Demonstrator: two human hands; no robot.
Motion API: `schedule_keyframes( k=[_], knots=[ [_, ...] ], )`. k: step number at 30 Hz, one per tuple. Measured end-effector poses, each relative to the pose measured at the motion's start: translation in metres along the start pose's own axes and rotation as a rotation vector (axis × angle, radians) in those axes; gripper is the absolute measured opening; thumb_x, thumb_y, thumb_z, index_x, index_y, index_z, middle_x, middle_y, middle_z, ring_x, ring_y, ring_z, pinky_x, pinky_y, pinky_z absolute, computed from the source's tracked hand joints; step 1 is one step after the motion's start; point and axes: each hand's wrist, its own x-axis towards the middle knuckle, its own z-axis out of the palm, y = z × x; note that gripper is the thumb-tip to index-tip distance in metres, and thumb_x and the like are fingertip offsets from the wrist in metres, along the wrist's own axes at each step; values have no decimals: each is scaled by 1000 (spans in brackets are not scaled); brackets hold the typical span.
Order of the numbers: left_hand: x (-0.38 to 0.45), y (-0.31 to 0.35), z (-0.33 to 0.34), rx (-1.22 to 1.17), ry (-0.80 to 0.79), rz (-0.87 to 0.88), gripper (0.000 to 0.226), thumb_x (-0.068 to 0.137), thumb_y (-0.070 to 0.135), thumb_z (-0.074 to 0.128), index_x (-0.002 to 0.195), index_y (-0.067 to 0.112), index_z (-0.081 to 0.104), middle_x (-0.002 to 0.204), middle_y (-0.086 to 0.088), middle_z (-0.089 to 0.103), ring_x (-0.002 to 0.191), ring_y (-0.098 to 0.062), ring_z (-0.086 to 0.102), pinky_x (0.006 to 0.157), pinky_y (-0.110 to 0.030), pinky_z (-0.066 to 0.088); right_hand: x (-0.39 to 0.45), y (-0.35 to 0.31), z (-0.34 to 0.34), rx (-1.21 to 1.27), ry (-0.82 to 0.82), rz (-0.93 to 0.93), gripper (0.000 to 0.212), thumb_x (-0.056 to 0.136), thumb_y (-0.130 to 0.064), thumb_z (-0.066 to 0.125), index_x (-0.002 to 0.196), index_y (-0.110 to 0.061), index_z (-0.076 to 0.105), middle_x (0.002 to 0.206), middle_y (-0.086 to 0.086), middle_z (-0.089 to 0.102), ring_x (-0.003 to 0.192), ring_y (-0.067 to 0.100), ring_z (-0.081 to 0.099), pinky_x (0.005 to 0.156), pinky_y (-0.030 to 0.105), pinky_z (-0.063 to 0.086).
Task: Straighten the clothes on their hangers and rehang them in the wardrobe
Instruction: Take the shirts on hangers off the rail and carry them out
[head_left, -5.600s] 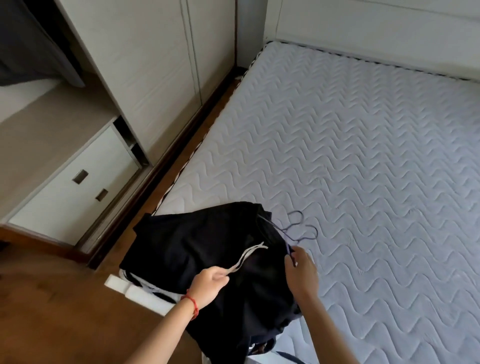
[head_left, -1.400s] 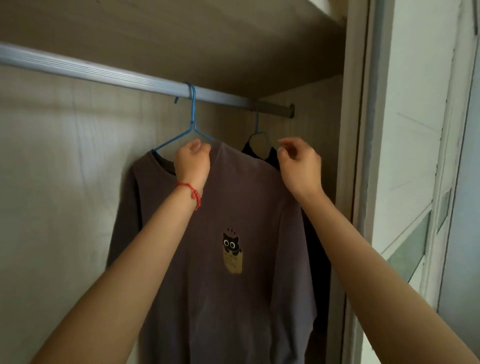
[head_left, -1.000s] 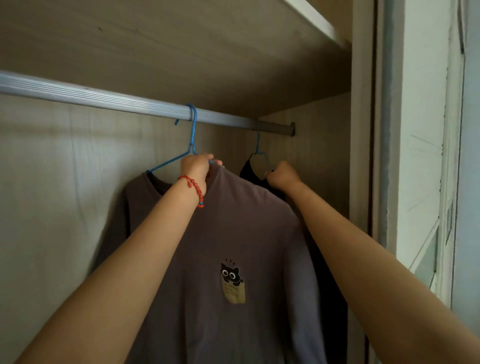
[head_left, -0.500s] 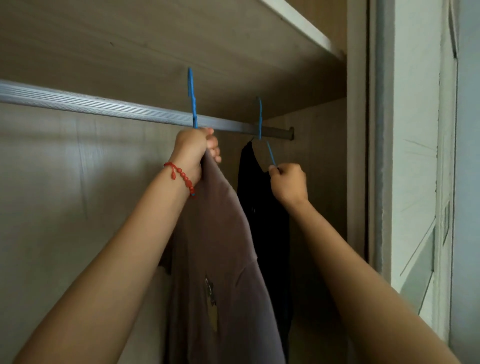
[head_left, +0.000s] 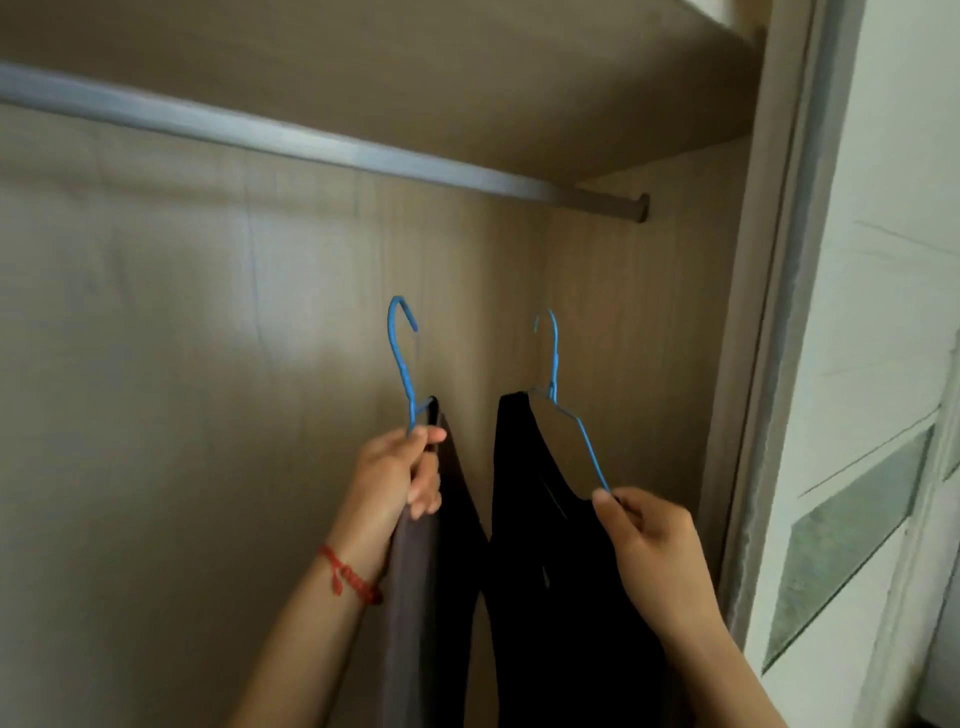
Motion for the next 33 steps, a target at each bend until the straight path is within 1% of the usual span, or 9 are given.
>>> schedule_keyframes(
  k=[4, 7, 12, 18, 21, 25, 28, 29, 33],
  knots=[
    [-58, -28, -36, 28, 134, -68, 33, 98, 3, 24, 78, -1, 51, 21, 5, 27, 15, -6, 24, 30, -11, 30, -42, 27, 3, 54, -101, 67, 35, 91, -10, 54, 57, -4, 52, 37, -5, 40, 37, 3, 31, 39, 15, 24],
    [-103, -35, -62, 90, 215, -110, 32, 97, 4, 27, 78, -3, 52, 22, 5, 26, 15, -6, 24, 30, -12, 29, -68, 42, 13, 56, -177, 110, 31, 90, -10, 55, 60, -7, 60, 39, -3, 48, 39, 2, 37, 43, 17, 28],
    [-168, -32, -104, 186, 319, -146, 31, 96, 4, 30, 77, -4, 54, 22, 5, 26, 17, -6, 24, 31, -16, 30, -110, 44, 36, 78, -325, 153, 28, 89, -9, 55, 62, -12, 64, 42, 0, 53, 41, 2, 41, 45, 17, 31],
    [-218, -34, -141, 218, 424, -155, 32, 95, 6, 33, 76, -3, 56, 24, 5, 28, 18, -7, 25, 33, -18, 32, -137, 45, 64, 135, -404, 183, 30, 87, -2, 57, 59, -12, 65, 45, 3, 56, 44, 1, 42, 44, 12, 33],
    [-231, -36, -147, 220, 506, -166, 33, 96, 6, 34, 74, -2, 56, 24, 5, 28, 19, -7, 25, 34, -17, 32, -140, 46, 80, 149, -478, 208, 29, 88, -5, 56, 60, -9, 66, 47, 2, 51, 46, 5, 39, 42, 15, 30],
    [-243, -41, -152, 226, 592, -186, 33, 97, 6, 32, 76, -2, 56, 24, 5, 29, 19, -7, 26, 34, -17, 32, -137, 50, 98, 173, -581, 218, 30, 90, -8, 55, 62, -10, 65, 43, -3, 47, 40, 3, 35, 38, 13, 28],
    [-254, -50, -149, 221, 672, -183, 33, 97, 6, 31, 76, -2, 56, 24, 5, 30, 19, -7, 26, 34, -17, 32, -131, 57, 107, 195, -682, 192, 28, 90, -11, 55, 64, -7, 66, 50, 8, 45, 45, 11, 34, 39, 17, 26],
    [-258, -54, -146, 216, 704, -179, 33, 96, 5, 31, 76, -2, 56, 24, 5, 30, 18, -7, 26, 34, -17, 31, -128, 59, 108, 214, -719, 201, 27, 90, -11, 55, 66, -6, 66, 51, 8, 46, 45, 12, 35, 39, 17, 27],
    [-276, -68, -116, 247, 879, -145, 34, 97, 6, 31, 74, -2, 55, 24, 6, 31, 18, -7, 27, 33, -17, 33, -115, 70, 109, 302, -926, 254, 25, 90, -9, 54, 69, -5, 67, 43, -3, 48, 38, 4, 37, 37, 13, 29]
  ],
)
